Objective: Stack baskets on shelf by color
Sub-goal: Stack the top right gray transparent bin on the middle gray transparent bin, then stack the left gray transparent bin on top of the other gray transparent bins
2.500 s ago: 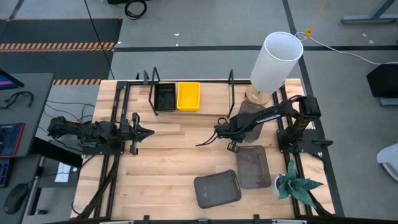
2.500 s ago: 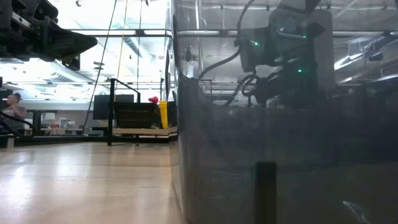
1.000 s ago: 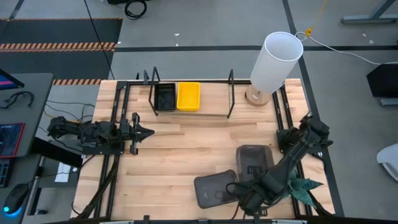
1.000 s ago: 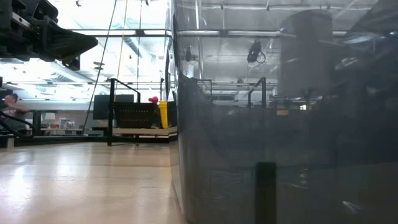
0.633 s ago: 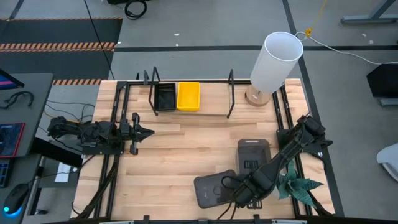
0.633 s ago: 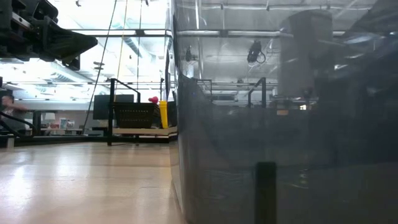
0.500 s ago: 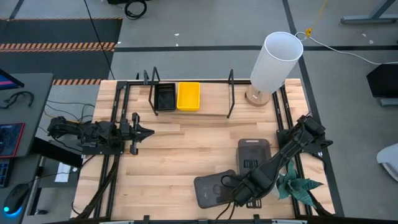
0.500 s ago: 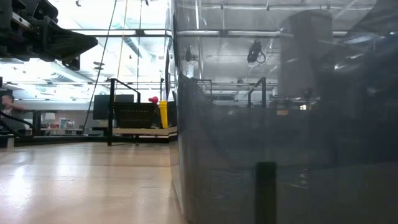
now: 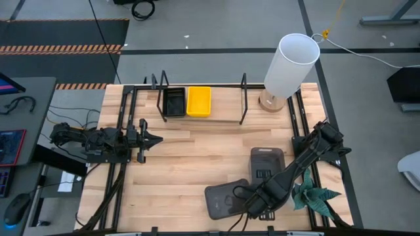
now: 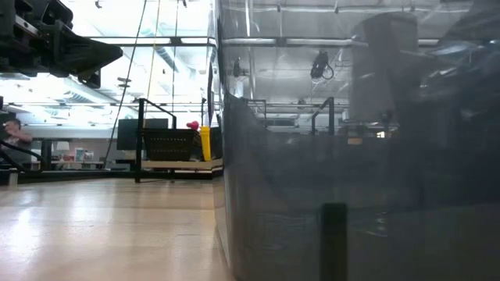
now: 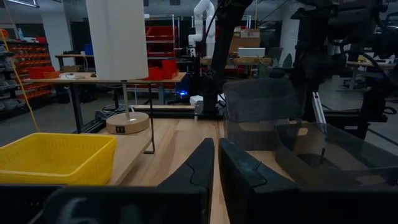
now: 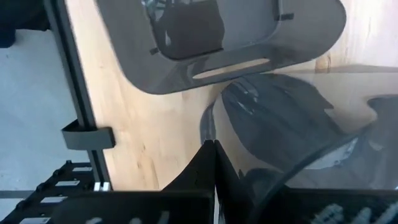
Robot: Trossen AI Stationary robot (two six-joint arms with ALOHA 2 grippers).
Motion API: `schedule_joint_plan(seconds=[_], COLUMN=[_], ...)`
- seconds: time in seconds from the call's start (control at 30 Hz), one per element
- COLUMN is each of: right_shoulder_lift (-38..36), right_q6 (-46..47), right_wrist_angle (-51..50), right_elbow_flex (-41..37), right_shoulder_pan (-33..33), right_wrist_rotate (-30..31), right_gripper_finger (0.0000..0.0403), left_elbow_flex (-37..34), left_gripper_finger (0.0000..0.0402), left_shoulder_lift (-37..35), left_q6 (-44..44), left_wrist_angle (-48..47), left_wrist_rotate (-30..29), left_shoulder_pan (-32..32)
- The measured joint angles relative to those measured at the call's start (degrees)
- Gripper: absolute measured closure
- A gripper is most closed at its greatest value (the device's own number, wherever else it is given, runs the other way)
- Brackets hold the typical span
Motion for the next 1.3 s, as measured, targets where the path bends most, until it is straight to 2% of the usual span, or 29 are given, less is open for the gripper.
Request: schedule_joint_plan(seconds=[0.3,0.6,0.97,1.17,1.3], right_shoulder_lift=[0.00,0.00,-0.16,-0.32,-0.33], right_q6=[-2.39,-4.67,-10.52,-9.68,-2.87], right_wrist_angle=[-0.58,-3.42,-3.99,-7.98,-11.81], right_elbow_flex=[-4.28,-7.46,-9.37,-4.09,2.25], right_shoulder_pan=[-0.02,-3.41,-10.50,-13.12,-13.95], right_wrist_rotate=[0.33,3.52,4.60,1.73,0.01], right_gripper_finger=[0.0393,0.0363,0.0287,0.0242,0.0225], left_elbow_flex=[0.00,0.00,0.00,-0.01,-0.01], left_gripper_finger=[0.0362,0.0372,0.0362,0.0368,0.0373], left_shoulder_lift=[0.00,0.00,0.00,0.00,0.00], left_q6=[0.00,0.00,-0.01,-0.01,-0.01], left_wrist_angle=[0.00,0.00,0.00,0.00,0.00], left_wrist_rotate=[0.01,-0.01,-0.01,0.00,-0.01], left_shoulder_pan=[0.00,0.00,0.00,0.00,0.00])
